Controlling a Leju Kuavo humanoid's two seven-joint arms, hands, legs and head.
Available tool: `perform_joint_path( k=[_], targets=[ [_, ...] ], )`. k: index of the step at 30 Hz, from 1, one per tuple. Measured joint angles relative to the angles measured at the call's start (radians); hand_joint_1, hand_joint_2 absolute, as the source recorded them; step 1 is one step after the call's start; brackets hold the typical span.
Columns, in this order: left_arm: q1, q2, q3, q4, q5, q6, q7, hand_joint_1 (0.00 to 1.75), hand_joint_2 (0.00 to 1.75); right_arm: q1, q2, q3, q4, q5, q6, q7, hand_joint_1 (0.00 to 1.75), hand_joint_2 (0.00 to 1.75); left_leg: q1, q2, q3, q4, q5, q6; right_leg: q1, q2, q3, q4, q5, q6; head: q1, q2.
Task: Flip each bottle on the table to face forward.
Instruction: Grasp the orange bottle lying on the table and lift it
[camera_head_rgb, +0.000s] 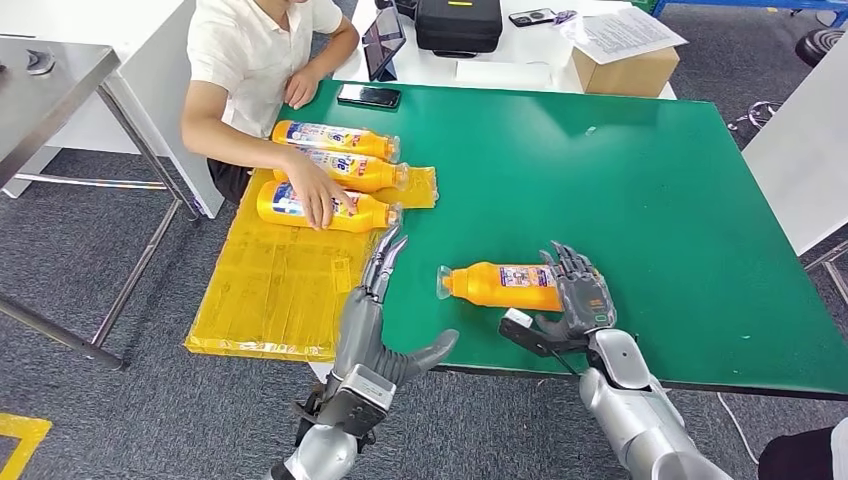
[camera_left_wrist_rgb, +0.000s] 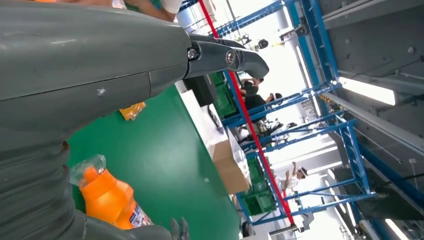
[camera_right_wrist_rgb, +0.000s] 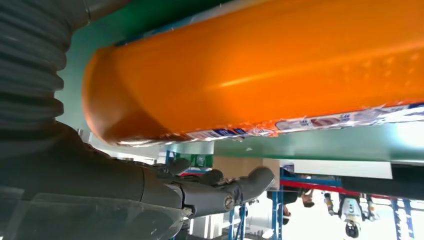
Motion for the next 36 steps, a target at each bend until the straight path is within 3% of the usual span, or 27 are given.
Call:
perform_joint_path(
  k=[19,23,24,29,33,36],
  targets=[
    [-0.01,-0.001,-0.01,0.035,0.063,-0.059,0.038,0.0,1.75,-0.061,-0.007,0.057,0.089,-0.082,0.105,0.007,0.02,1.75,0.0,0.002,0.007,0.0,0.0,0.0,0.0,0.002,0.006,-0.001,0.0,0.0,0.0,0.0],
    [-0.011,-0.001,-0.012,0.036,0.065,-0.059,0.046,0.0,1.75,-0.08,-0.01,0.065,0.101,-0.081,0.199,0.082,1.66,1.75,0.0,0.004,0.012,0.0,-0.001,0.0,0.0,0.003,0.009,-0.002,0.0,0.0,0.0,0.0],
    [-0.011,-0.001,-0.012,0.036,0.064,-0.059,0.049,0.0,1.75,-0.086,-0.012,0.068,0.105,-0.082,0.231,0.106,1.73,1.75,0.0,0.004,0.014,0.0,-0.002,0.0,0.0,0.003,0.01,-0.002,0.0,0.0,0.0,0.0],
    [-0.011,-0.001,-0.013,0.036,0.059,-0.072,0.072,0.0,1.75,-0.113,-0.022,0.072,0.121,-0.145,0.384,0.176,1.75,1.75,0.0,0.001,0.023,0.0,-0.004,0.003,0.0,0.001,0.011,-0.005,-0.005,-0.003,0.0,0.0],
    [-0.016,-0.001,-0.015,0.045,0.088,-0.11,0.075,0.0,1.75,-0.121,-0.046,0.013,0.121,-0.367,0.564,0.019,1.75,1.75,0.002,0.002,0.033,-0.001,-0.007,0.003,0.002,0.001,0.022,-0.009,-0.004,-0.001,0.001,0.0],
    [-0.02,-0.001,-0.017,0.055,0.114,-0.132,0.074,0.0,1.75,-0.117,-0.066,-0.034,0.121,-0.446,0.638,-0.036,1.75,1.75,0.003,0.005,0.042,-0.001,-0.013,0.003,0.003,0.004,0.032,-0.012,-0.005,0.0,0.002,0.0]
  ],
)
